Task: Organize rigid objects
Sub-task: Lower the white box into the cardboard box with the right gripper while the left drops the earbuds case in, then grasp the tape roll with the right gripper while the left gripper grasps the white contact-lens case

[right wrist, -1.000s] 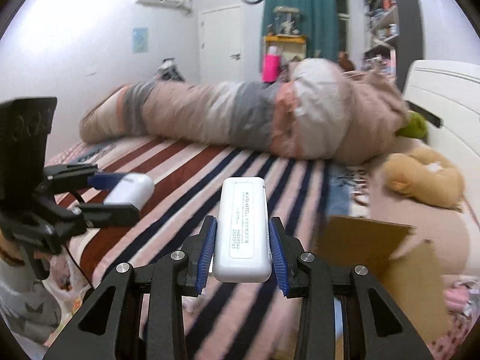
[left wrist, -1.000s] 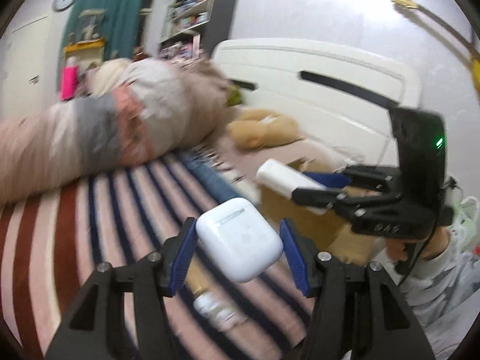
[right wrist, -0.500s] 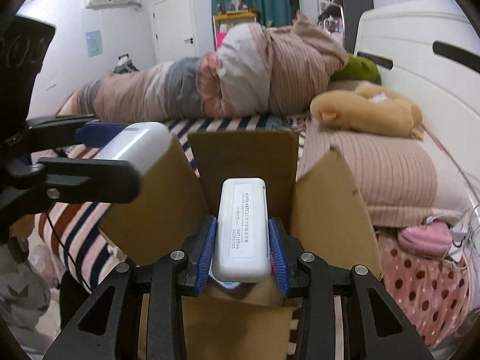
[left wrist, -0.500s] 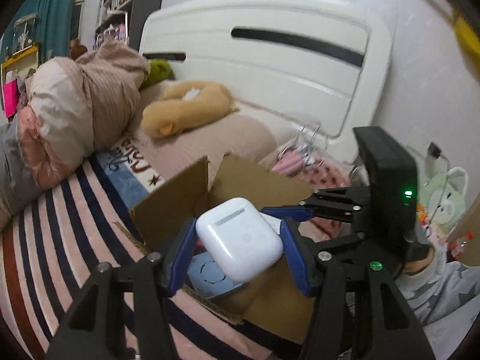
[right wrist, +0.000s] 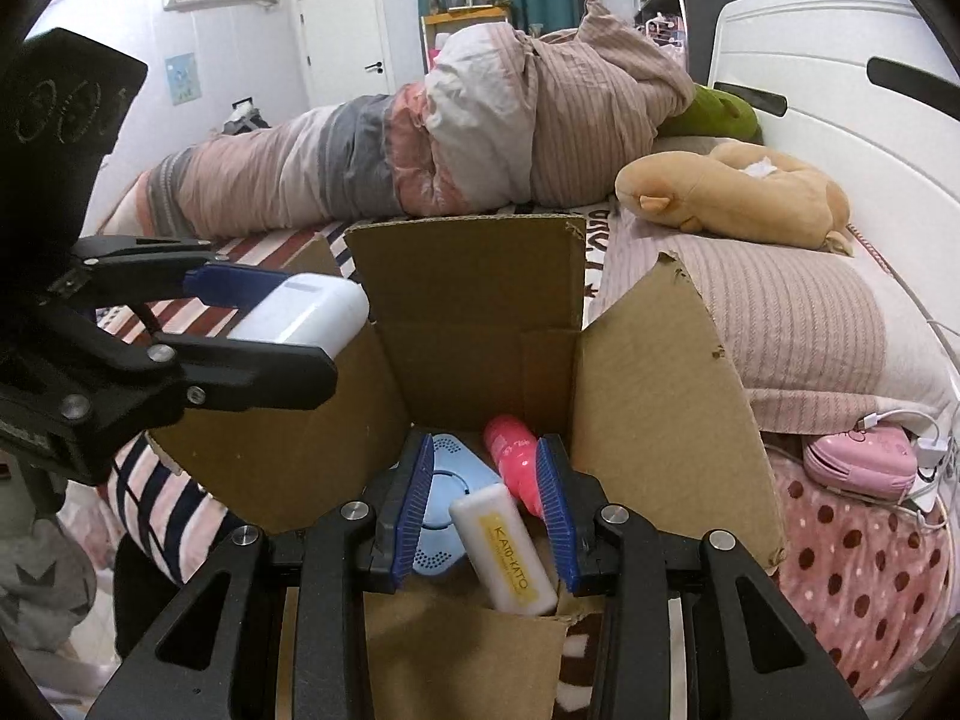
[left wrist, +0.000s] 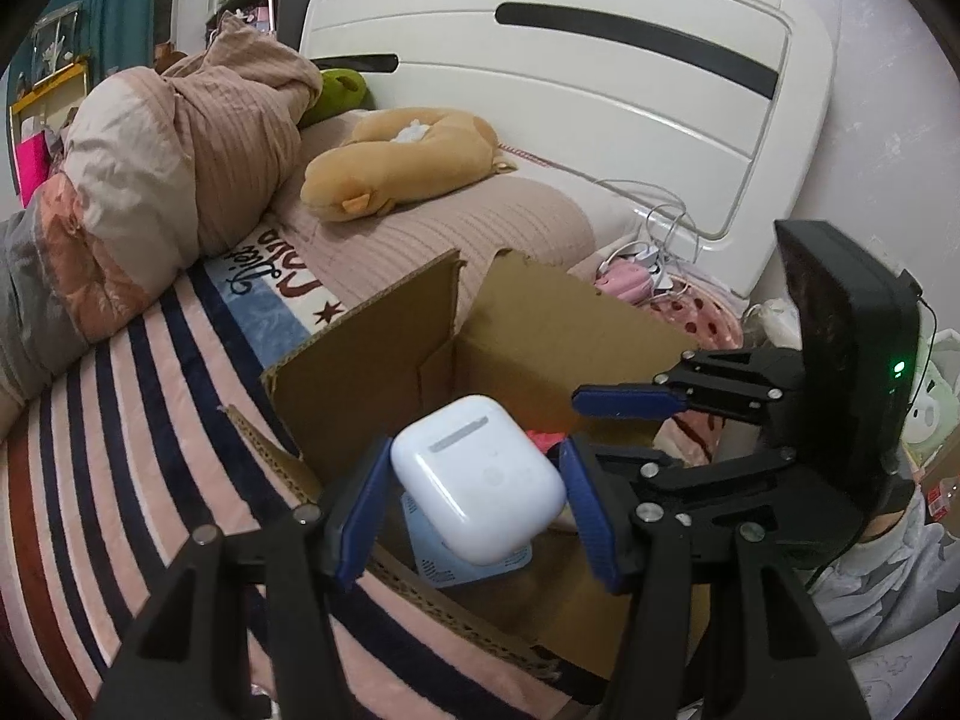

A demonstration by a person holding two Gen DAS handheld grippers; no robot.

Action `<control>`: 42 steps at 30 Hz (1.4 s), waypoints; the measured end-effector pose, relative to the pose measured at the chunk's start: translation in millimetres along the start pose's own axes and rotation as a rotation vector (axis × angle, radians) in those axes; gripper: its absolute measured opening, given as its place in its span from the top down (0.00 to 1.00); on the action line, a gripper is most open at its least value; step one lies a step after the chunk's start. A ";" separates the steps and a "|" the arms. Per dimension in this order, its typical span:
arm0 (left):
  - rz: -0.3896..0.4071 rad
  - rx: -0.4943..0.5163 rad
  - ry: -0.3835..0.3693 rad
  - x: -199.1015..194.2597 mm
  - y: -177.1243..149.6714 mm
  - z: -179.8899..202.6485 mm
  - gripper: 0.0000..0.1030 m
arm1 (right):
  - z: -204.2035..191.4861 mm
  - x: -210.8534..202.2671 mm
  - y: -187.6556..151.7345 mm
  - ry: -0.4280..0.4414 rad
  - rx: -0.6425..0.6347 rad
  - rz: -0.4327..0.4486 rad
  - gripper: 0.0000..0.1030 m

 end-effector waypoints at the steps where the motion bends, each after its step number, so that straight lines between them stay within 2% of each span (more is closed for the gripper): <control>1: -0.003 -0.001 0.000 0.7 -0.9 -0.6 0.48 | -0.8 0.3 0.0 0.002 0.001 -0.001 0.70; 5: 0.015 -0.010 -0.010 -3.5 -0.9 -3.5 0.44 | -3.3 2.2 1.2 0.003 -0.004 -0.010 0.70; 9: 0.037 -0.022 -0.012 -11.3 -0.5 -6.6 0.44 | -6.6 2.0 2.2 0.007 -0.013 -0.011 0.69; 16: 0.107 -0.063 -0.001 -46.0 -8.1 -21.1 0.44 | -16.2 -4.5 9.8 0.006 -0.027 0.004 0.69; 18: 0.129 -0.083 0.022 -60.7 -14.6 -31.3 0.44 | -22.6 -11.7 15.1 0.015 -0.026 0.032 0.69; 21: 0.157 -0.118 0.072 -84.2 -31.1 -53.0 0.43 | -40.0 -25.4 25.8 0.075 -0.026 0.088 0.69; 26: 0.161 -0.207 0.180 -113.4 -74.3 -105.3 0.42 | -97.1 -35.8 41.0 0.199 -0.080 0.143 0.69; 31: 0.124 -0.269 0.235 -119.7 -120.3 -143.2 0.42 | -160.8 -12.6 36.0 0.302 -0.144 0.088 0.67; 33: 0.107 -0.290 0.244 -117.0 -138.5 -155.0 0.42 | -186.7 6.1 24.6 0.338 -0.166 0.041 0.61; 36: 0.073 -0.319 0.242 -109.6 -168.2 -168.7 0.42 | -212.7 36.8 3.1 0.360 -0.191 -0.030 0.58; 40: 0.040 -0.371 0.227 -99.3 -200.4 -184.4 0.42 | -230.4 84.0 -33.9 0.307 -0.206 -0.136 0.53; 42: 0.029 -0.386 0.216 -94.0 -211.2 -188.0 0.42 | -233.4 103.3 -50.1 0.268 -0.215 -0.154 0.52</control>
Point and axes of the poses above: each gripper's, at about its wrist camera, not at the fingertips, and x roughly the way its jaws point, z to its right, y to its top, the point moved 2 cm from there along x, roughly the way its jaws point, and after that the axes turned 2 degrees about z, right-handed, at the moved point
